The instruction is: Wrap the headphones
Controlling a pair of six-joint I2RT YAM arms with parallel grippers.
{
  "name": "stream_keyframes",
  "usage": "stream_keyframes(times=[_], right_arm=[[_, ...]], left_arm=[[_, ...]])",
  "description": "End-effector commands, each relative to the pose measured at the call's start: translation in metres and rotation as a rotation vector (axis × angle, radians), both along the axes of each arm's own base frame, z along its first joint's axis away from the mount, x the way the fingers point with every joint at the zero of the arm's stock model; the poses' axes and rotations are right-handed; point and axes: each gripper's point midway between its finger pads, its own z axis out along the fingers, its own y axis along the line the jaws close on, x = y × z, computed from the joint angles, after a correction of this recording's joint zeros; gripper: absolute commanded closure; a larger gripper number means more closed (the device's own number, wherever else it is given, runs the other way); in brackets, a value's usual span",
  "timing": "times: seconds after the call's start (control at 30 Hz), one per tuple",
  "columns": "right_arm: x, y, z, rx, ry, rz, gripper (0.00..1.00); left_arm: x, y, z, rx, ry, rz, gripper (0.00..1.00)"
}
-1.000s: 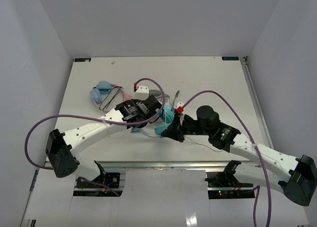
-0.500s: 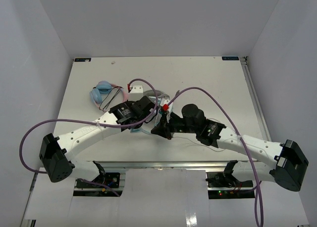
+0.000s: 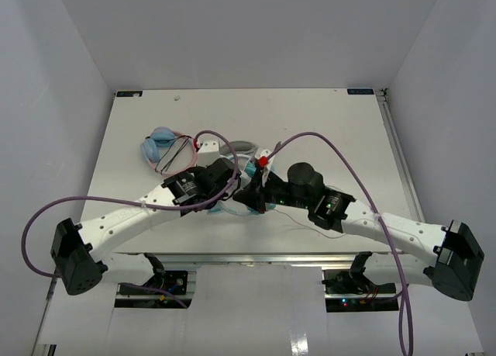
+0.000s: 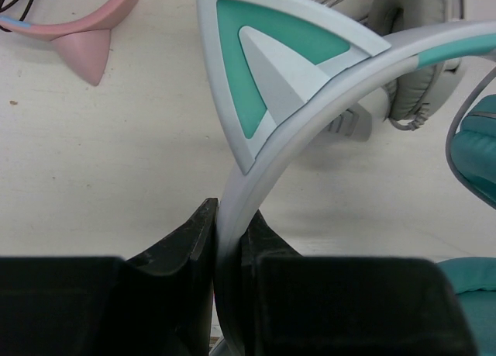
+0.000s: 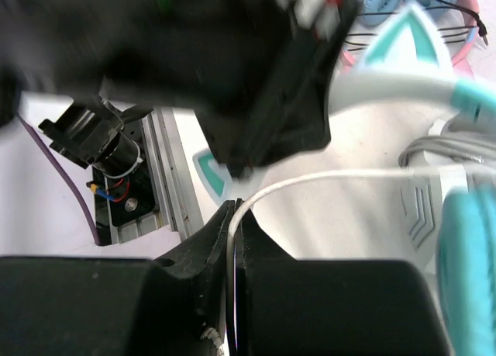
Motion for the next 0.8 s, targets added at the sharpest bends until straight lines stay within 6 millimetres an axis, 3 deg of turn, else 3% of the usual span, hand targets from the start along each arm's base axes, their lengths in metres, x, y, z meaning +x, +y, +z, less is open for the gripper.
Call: stream_keyframes(times=[0.0, 0.27, 0.57, 0.77], right_arm=[[-0.005, -0.010, 0.023, 0.097, -0.032, -0.046, 0.91], [-0.028, -0.011, 0.020, 0.099, -0.038, -0.004, 0.86], [-0.029, -0.015, 0.007, 0.084, -0.043, -0.072, 0.92], [-0.018, -0.021, -0.014, 0.032, -0.061, -0.169, 0.92]], left_arm=[[0.013, -0.011, 0.063, -0.282, -0.141, 0.063, 1.00], [0.016, -0.009, 0.065, -0.365, -0.128, 0.156, 1.00], [0.014, -0.009, 0.071, -0.436, -0.129, 0.208, 1.00], [0.010, -0.010, 0.074, -0.480, -0.110, 0.223, 1.00]])
